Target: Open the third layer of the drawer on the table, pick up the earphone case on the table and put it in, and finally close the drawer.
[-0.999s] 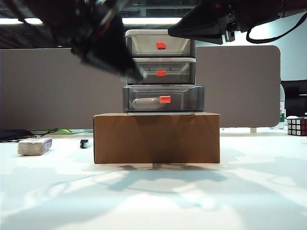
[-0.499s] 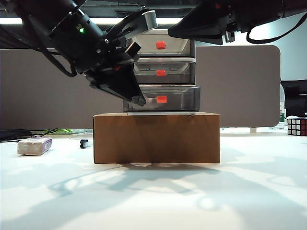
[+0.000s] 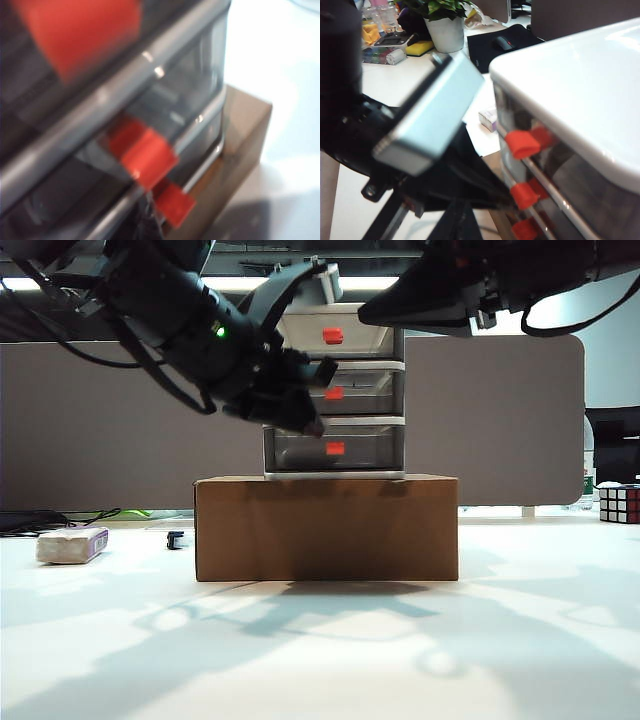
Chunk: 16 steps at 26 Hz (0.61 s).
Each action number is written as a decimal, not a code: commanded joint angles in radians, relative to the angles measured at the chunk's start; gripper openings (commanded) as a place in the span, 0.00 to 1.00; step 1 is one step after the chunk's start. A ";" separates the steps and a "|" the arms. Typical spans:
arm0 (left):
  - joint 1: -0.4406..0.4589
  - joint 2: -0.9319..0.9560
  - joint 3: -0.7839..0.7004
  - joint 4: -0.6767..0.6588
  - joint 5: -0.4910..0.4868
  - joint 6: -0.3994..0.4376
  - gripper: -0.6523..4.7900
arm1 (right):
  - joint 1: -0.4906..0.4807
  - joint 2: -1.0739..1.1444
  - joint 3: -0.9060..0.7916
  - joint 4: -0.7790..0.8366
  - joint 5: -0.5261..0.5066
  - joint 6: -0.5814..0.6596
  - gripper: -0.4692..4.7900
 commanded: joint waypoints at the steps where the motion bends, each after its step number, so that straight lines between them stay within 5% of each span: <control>1: 0.000 -0.029 0.003 -0.007 0.010 0.000 0.11 | -0.008 -0.025 0.005 -0.023 -0.004 -0.006 0.08; 8: -0.017 -0.411 -0.159 -0.184 0.057 -0.016 0.11 | -0.015 -0.309 -0.008 -0.403 0.177 -0.156 0.08; 16: -0.018 -1.032 -0.449 -0.489 0.058 -0.192 0.11 | -0.015 -0.898 -0.256 -0.591 0.455 -0.093 0.08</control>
